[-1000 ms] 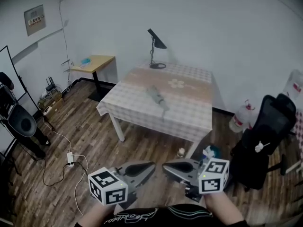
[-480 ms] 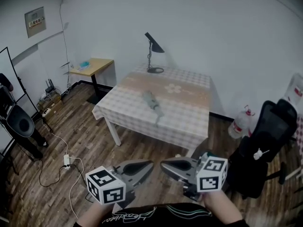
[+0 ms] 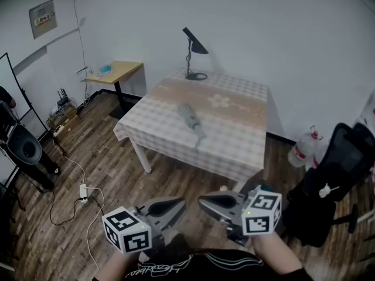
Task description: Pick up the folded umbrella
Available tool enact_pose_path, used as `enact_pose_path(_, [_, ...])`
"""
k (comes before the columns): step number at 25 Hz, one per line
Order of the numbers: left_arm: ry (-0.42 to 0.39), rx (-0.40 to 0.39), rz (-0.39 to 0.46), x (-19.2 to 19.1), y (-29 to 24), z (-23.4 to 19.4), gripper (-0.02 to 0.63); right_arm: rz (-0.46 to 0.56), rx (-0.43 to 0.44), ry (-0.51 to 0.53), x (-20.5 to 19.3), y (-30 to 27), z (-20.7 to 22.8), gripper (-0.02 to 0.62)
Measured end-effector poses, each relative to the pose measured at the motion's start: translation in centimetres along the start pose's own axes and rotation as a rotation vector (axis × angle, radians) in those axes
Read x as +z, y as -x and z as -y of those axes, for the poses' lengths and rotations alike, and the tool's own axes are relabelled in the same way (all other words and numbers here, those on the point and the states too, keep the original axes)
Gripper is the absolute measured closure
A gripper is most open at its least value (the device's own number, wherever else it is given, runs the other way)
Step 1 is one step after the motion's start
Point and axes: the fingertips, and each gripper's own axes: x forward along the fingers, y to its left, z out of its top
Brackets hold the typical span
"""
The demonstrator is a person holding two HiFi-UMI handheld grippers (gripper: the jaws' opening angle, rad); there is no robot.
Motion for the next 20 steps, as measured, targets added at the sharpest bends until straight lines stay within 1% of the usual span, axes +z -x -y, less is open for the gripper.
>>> enact_pose_path(3, [0.01,-0.007,-0.014,0.4,-1.0,-2.9,0.608,-0.01,-0.015,-0.026,0.2,-1.8,2.7,0.584])
enact_pose_path(6, [0.032,-0.011,-0.026,1.2,-2.3,-7.0,0.608,-0.017,-0.038,-0.051,0.9,-3.9,6.3,0.584])
enact_pose_path(10, [0.069,-0.021,-0.052,2.5,-4.4,-13.6,0.608,-0.033,-0.069,-0.095,2.0,-7.6,11.7,0.584])
enact_pose_path(14, [0.106,-0.026,-0.086,3.8,-5.8,-20.9,0.609,-0.059,-0.098,-0.147,3.0,-12.6,17.5,0.584])
enact_pose_path(17, [0.122,-0.021,-0.088,5.4,-6.5,-26.4,0.607,-0.069,-0.111,-0.173,4.1,-16.2,21.1,0.584])
enact_pose_path(20, [0.133,-0.025,-0.088,6.8,-7.0,-30.7,0.608,-0.075,-0.131,-0.21,4.7,-18.6,24.0,0.584])
